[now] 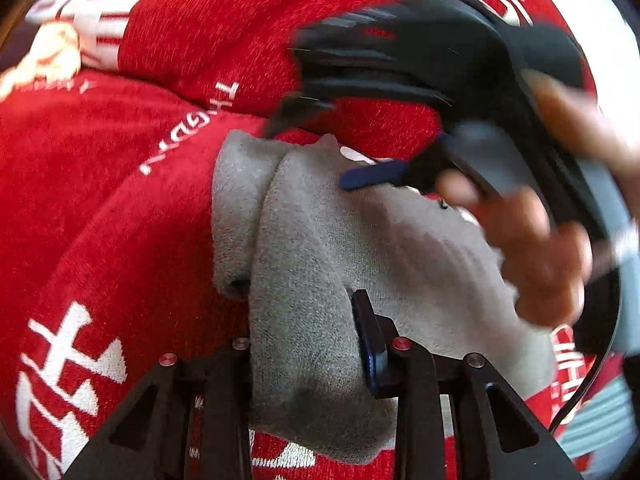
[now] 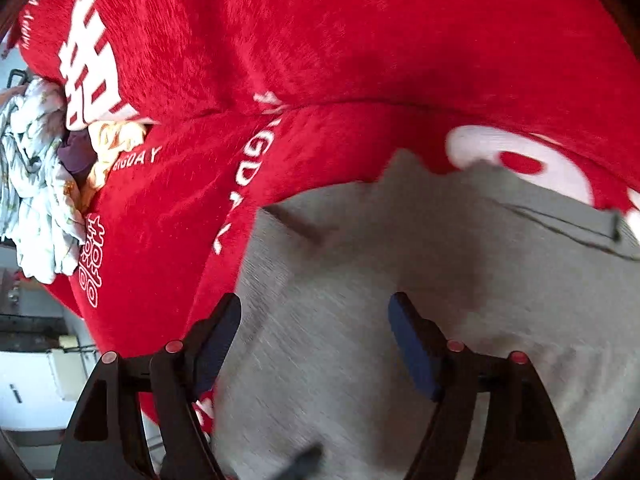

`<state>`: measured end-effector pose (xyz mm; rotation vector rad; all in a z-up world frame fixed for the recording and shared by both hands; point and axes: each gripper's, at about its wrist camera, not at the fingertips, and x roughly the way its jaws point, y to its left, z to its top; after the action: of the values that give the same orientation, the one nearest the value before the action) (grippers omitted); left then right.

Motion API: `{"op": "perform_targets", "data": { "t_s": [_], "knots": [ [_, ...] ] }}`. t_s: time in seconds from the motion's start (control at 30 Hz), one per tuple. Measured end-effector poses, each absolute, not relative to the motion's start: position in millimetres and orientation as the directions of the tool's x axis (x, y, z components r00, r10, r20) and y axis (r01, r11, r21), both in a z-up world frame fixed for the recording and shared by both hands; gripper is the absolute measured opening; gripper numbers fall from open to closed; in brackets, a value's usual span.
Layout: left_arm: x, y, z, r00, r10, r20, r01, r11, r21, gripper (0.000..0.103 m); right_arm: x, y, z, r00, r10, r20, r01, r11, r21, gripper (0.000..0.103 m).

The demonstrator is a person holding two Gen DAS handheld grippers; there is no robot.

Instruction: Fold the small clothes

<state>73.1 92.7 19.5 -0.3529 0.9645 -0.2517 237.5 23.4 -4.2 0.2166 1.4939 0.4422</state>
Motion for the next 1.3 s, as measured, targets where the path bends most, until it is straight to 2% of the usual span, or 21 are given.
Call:
{"op": "perform_targets", "data": {
  "t_s": [0.1,0.23,0.4,0.47,0.53,0.57,0.6,0.63,0.73,0.77,0.8,0.83,0.87,0.97,1.03,1.17,1.3],
  "knots": [
    [68.0,84.2,23.1,0.565,-0.308,-0.766,0.071,0.942,-0.327,0.033,245.9,50.7,-13.4,-0.043,0.344,-0.938,-0.187,0.920,0.345,0.082],
    [64.3,75.1,26.8,0.581,-0.261,-0.771,0.092,0.962,-0.256,0.033,250.8,82.4,-16.6,-0.080,0.247,-0.966,-0.266,0.928,0.260,0.093],
    [64.0,64.5,29.2,0.598,-0.214,-0.772,0.106,0.976,-0.189,0.033,242.4,115.0,-26.3,-0.065,0.053,-0.997,-0.398,0.914,0.074,0.093],
    [64.2,65.2,29.5,0.597,-0.213,-0.774,0.105,0.977,-0.188,0.033,234.1,120.0,-26.6,-0.022,0.007,-1.000,-0.449,0.893,0.016,0.084],
    [66.9,68.1,28.4,0.587,-0.222,-0.779,0.096,0.974,-0.205,0.033,228.7,116.2,-23.0,0.037,-0.045,-0.998,-0.481,0.875,-0.058,0.050],
    [67.5,69.7,28.2,0.584,-0.227,-0.779,0.094,0.972,-0.213,0.033,228.8,109.8,-18.9,0.052,-0.038,-0.998,-0.475,0.878,-0.058,0.041],
    [70.5,71.2,26.3,0.581,-0.231,-0.780,0.090,0.971,-0.220,0.033,230.4,99.6,-13.4,0.054,-0.005,-0.999,-0.456,0.889,-0.029,0.025],
    [70.5,71.6,26.4,0.582,-0.231,-0.780,0.089,0.971,-0.222,0.033,231.7,89.6,-8.4,0.051,0.036,-0.998,-0.433,0.901,0.011,0.021],
    [68.5,70.3,29.7,0.594,-0.205,-0.778,0.095,0.978,-0.185,0.034,225.7,68.4,5.7,0.088,0.130,-0.988,-0.406,0.910,0.083,0.019],
    [65.3,68.5,30.6,0.591,-0.200,-0.781,0.098,0.979,-0.176,0.037,220.8,60.2,9.3,0.103,0.150,-0.983,-0.409,0.907,0.096,0.018],
    [64.5,68.9,31.0,0.582,-0.201,-0.788,0.106,0.979,-0.172,0.063,215.3,49.7,13.7,0.116,0.172,-0.978,-0.406,0.907,0.111,0.018],
    [63.9,72.1,32.0,0.577,-0.231,-0.783,0.124,0.973,-0.196,0.096,212.9,43.9,16.9,0.124,0.195,-0.973,-0.394,0.910,0.132,0.018],
    [63.5,79.3,33.8,0.580,-0.259,-0.773,0.133,0.966,-0.224,0.103,211.3,38.8,17.8,0.128,0.217,-0.968,-0.384,0.911,0.153,0.018],
    [52.4,101.6,44.5,0.613,-0.329,-0.719,0.143,0.940,-0.309,0.103,214.9,23.7,31.7,0.146,0.297,-0.943,-0.346,0.909,0.233,0.018],
    [49.3,116.8,44.8,0.596,-0.411,-0.689,0.141,0.899,-0.414,0.103,217.2,10.6,40.4,0.156,0.345,-0.926,-0.328,0.902,0.280,0.018],
    [58.7,143.2,17.1,0.524,-0.516,-0.678,0.050,0.813,-0.580,0.103,213.3,-1.6,46.1,0.177,0.424,-0.888,-0.307,0.881,0.359,0.017],
    [50.8,143.3,22.0,0.549,-0.577,-0.604,0.086,0.758,-0.646,0.103,210.8,-23.0,44.4,0.185,0.496,-0.848,-0.286,0.853,0.436,0.017]
  ]
}}
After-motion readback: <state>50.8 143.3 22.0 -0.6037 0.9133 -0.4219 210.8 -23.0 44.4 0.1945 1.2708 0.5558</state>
